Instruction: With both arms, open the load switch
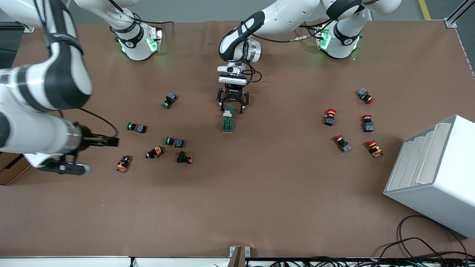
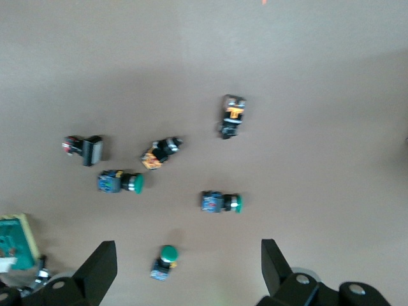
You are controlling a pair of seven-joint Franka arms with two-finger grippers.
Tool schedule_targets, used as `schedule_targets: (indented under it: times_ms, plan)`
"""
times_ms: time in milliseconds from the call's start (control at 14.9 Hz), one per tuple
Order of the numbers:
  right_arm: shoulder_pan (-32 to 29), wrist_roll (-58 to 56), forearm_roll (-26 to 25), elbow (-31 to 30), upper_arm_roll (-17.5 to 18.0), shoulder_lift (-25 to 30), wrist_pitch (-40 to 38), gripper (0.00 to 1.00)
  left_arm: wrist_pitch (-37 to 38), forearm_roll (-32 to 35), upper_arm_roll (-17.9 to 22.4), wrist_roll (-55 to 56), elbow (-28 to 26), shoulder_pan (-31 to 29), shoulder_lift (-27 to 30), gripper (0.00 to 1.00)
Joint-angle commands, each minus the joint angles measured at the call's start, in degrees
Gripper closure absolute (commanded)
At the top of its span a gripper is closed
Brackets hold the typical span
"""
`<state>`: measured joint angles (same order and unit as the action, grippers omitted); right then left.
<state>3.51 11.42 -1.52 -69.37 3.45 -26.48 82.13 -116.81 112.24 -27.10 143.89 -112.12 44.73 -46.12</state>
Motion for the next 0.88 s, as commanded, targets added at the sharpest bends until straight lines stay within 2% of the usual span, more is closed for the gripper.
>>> schedule_targets:
  times_ms: [0, 538, 808]
  plan:
    - [-2.88, -7.79, -2.7, -4.19, 1.21, 3.88, 0.75, 0.0, 0.53, 0.88, 0.12, -0.46, 0.68, 0.1, -0.46, 0.01]
    - [-4.12, -9.66, -3.93, -4.38, 1.21, 7.92, 1.11, 0.0, 0.53, 0.88, 0.12, -0.11, 0.68, 0.01, -0.2, 0.0]
    - [-6.66, -16.77, -3.59, -4.29, 0.68, 8.64, 0.93, 0.0, 0.53, 0.09, 0.03, 0.16, 1.56, -0.08, -0.11, 0.0]
